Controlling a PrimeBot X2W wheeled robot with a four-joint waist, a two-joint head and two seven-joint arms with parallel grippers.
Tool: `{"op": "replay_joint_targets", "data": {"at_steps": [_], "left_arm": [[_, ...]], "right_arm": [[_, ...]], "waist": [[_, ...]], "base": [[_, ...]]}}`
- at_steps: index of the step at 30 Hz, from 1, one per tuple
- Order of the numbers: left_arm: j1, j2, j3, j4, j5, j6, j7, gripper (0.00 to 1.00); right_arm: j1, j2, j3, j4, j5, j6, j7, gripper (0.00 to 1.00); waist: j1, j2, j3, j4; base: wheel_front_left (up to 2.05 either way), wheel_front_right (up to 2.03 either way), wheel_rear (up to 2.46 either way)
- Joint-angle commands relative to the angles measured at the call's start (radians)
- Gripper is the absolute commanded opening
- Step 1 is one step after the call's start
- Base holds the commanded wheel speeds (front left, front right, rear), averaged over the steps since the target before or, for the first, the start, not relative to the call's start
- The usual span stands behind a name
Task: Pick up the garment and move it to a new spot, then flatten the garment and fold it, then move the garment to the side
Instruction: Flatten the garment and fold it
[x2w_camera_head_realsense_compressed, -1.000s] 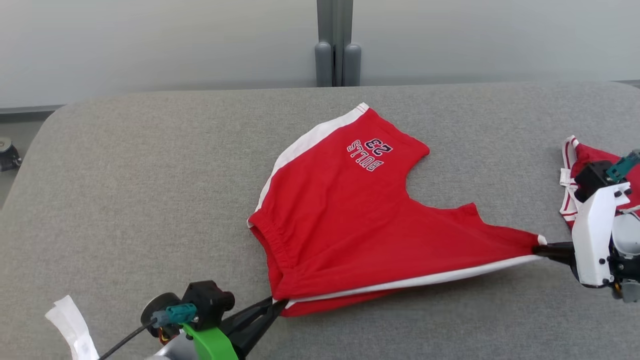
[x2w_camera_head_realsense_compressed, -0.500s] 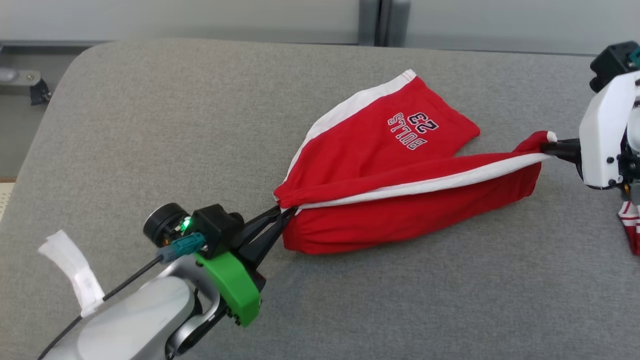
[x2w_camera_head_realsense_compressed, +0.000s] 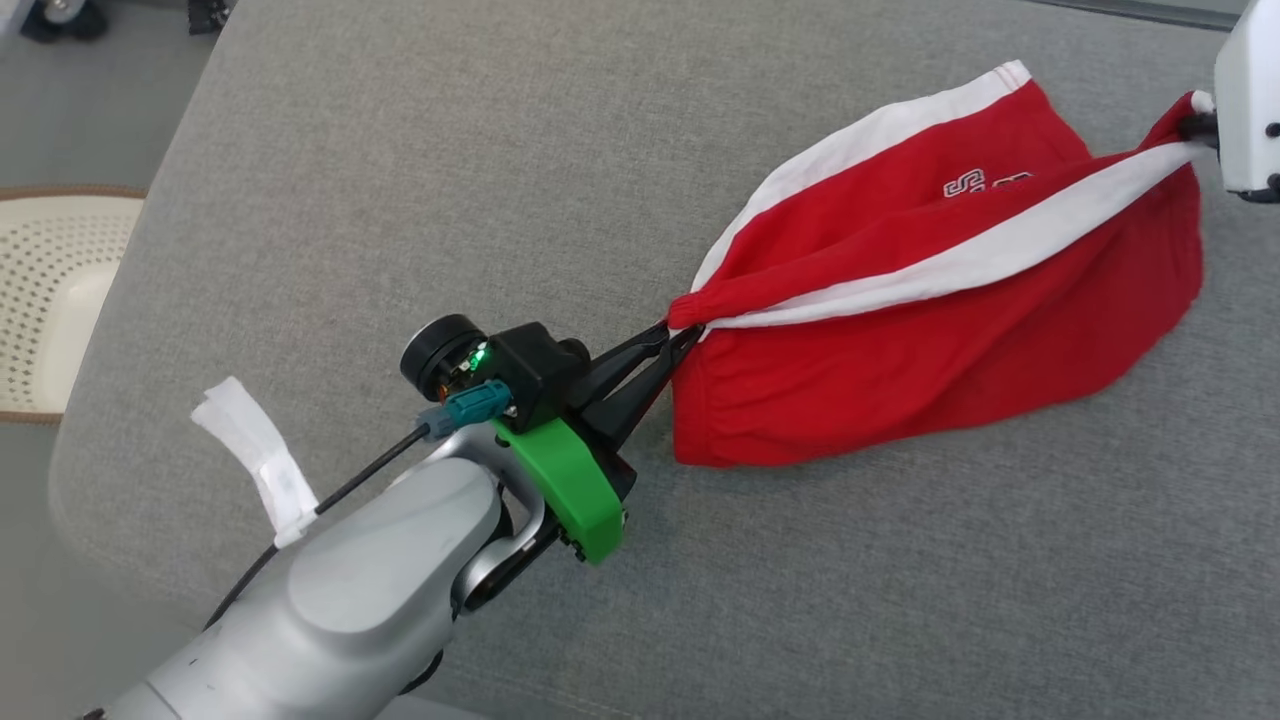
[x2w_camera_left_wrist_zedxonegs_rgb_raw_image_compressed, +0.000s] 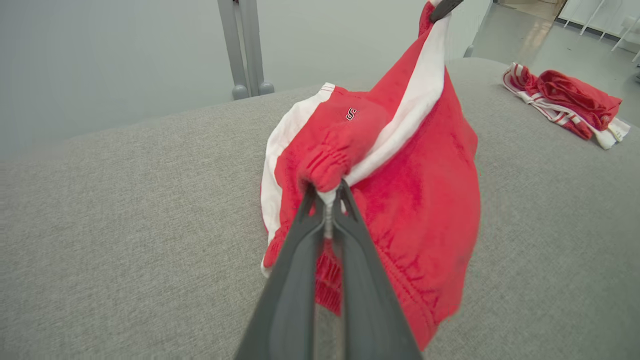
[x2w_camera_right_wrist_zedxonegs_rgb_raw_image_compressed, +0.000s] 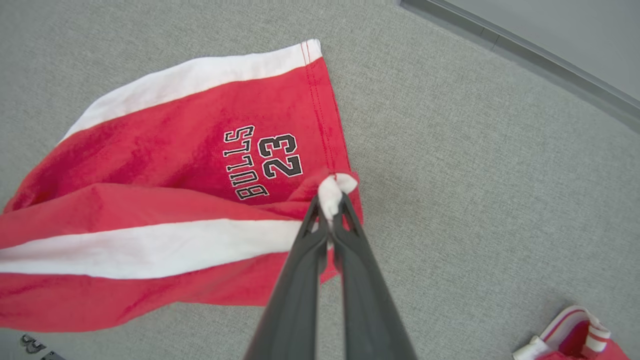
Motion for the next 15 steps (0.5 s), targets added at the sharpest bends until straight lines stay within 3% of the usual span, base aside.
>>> {"op": "replay_joint_targets", "data": {"at_steps": [1,7,15], "left_arm": [[-0.027,-0.021,0.004,0.019,0.010,-0.007,-0.008,0.00],[-0.052,-0.086,0.018,0.081,0.037,-0.019,-0.019,0.00],[-0.032,-0.122,0.110,0.081,0.082,-0.029,-0.019,0.00]], "right_arm": [[-0.023,-0.006,0.001,0.021,-0.023,-0.002,-0.011,0.00],[-0.076,0.003,-0.002,0.095,-0.083,-0.002,-0.062,0.00],[-0.117,-0.032,0.072,0.154,-0.095,-0.002,-0.210,0.00]], "waist": [[0.0000,0.0000,0.076,0.077],[0.0000,0.0000,0.108,0.099],[0.0000,0.0000,0.139,0.107]], "base": [[0.00,0.00,0.00],[0.00,0.00,0.00],[0.00,0.00,0.00]]}}
